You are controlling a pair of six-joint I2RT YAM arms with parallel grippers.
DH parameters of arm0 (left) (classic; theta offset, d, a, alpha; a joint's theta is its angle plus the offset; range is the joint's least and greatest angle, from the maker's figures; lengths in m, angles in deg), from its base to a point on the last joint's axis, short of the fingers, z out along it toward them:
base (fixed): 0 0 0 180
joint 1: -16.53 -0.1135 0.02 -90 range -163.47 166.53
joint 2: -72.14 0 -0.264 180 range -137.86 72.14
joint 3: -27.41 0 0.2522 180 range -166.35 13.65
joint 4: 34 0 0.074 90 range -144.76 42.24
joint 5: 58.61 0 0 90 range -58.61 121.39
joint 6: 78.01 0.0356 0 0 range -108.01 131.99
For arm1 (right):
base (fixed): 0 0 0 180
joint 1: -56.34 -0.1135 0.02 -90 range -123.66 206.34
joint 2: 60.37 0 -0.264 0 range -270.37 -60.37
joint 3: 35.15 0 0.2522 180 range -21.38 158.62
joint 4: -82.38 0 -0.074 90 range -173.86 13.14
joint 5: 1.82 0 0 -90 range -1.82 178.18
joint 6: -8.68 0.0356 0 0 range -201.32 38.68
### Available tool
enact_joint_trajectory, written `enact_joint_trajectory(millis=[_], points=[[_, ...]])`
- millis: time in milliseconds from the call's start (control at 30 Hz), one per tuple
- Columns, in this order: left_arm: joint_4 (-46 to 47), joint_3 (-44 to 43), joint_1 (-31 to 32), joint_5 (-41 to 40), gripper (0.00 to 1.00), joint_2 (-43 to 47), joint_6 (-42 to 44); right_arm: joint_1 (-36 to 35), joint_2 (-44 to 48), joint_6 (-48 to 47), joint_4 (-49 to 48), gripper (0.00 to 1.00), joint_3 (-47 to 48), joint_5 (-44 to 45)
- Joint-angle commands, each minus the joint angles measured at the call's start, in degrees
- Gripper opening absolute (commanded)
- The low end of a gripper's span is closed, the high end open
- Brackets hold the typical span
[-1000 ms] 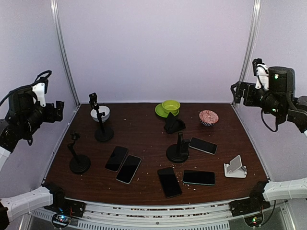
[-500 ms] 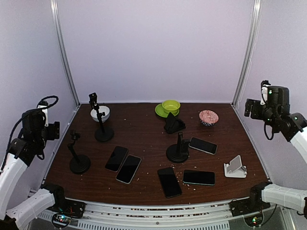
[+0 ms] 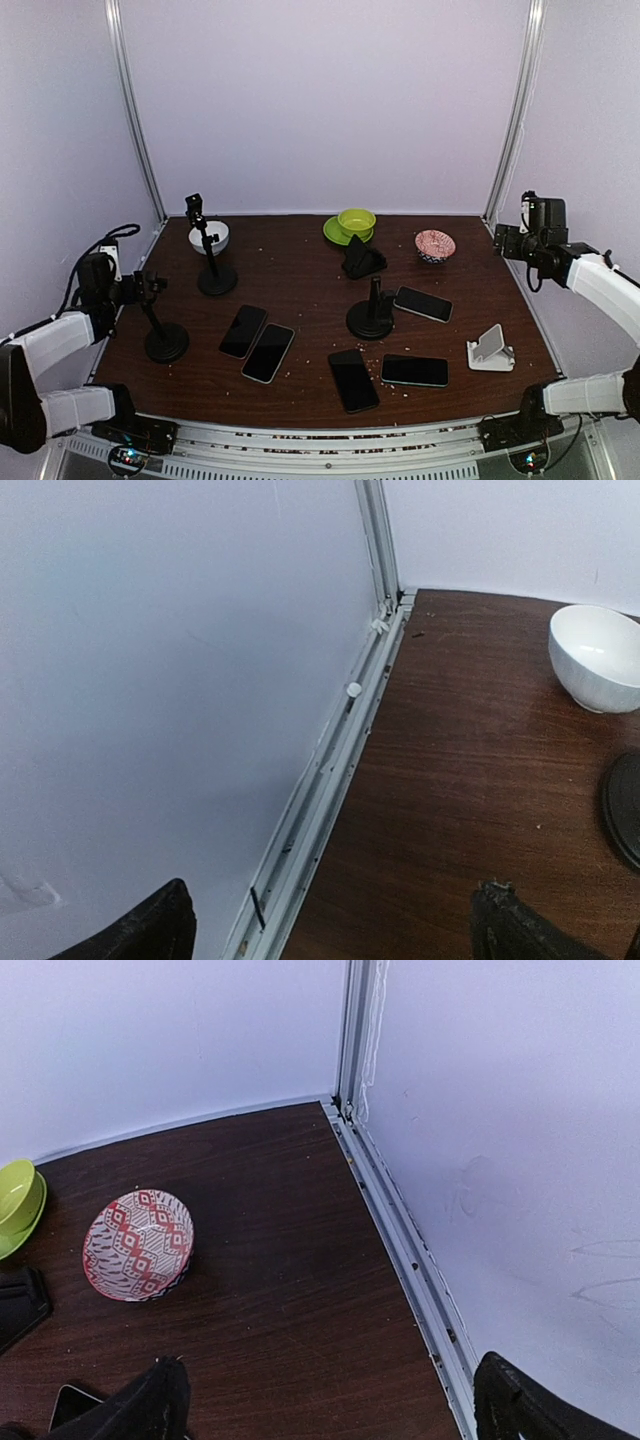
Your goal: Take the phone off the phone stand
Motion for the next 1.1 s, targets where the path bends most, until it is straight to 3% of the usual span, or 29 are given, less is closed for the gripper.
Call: enact_joint_trajectory(millis=[0,100,167,333,400,567,633,733,867,1000,1067], points=[[22.0,2.9,-0.5,3.5,0.98,-5.5,-2.4,0.3,-3.9,-4.0,-6.6,1.00,-0.5,-3.0],[29.1,3.2,-0.5,3.8,0.98,-11.1,-2.5,0.6,-4.1,-7.0,-13.1,1.00,-3.9,-7.1],[29.2,0.9,-0.5,4.2,0.98,-14.1,-3.0,0.8,-5.0,-10.1,-18.0,0.99,-6.2,-10.2],[37.3,-0.6,-0.5,8.9,0.98,-21.0,-4.1,1.5,-10.5,-5.8,-25.5,1.00,-8.7,-11.8],[33.9,-2.4,-0.3,9.4,0.98,-21.7,-3.7,1.7,-12.9,-3.6,-29.0,1.00,-9.6,-11.6],[36.7,-1.3,0.3,14.1,0.98,-21.9,-1.0,1.6,-15.2,-4.5,-47.0,1.00,-17.1,-10.6],[36.8,-2.0,1.6,15.1,0.98,-23.3,0.9,1.7,-15.3,-5.5,-49.6,1.00,-18.0,-9.9],[38.0,-2.0,3.7,14.3,0.98,-24.6,3.4,1.9,-16.1,-6.0,-52.7,1.00,-18.9,-11.0],[49.0,2.8,3.9,11.8,0.98,-26.5,2.7,1.8,-14.0,-7.3,-60.1,0.99,-23.9,-13.6],[47.9,2.6,4.6,9.8,0.98,-26.1,2.8,1.6,-13.8,-7.1,-68.2,0.99,-29.5,-12.0],[48.3,2.6,4.6,9.7,0.98,-26.4,2.8,1.3,-16.2,-7.3,-79.7,1.00,-33.5,-12.4]])
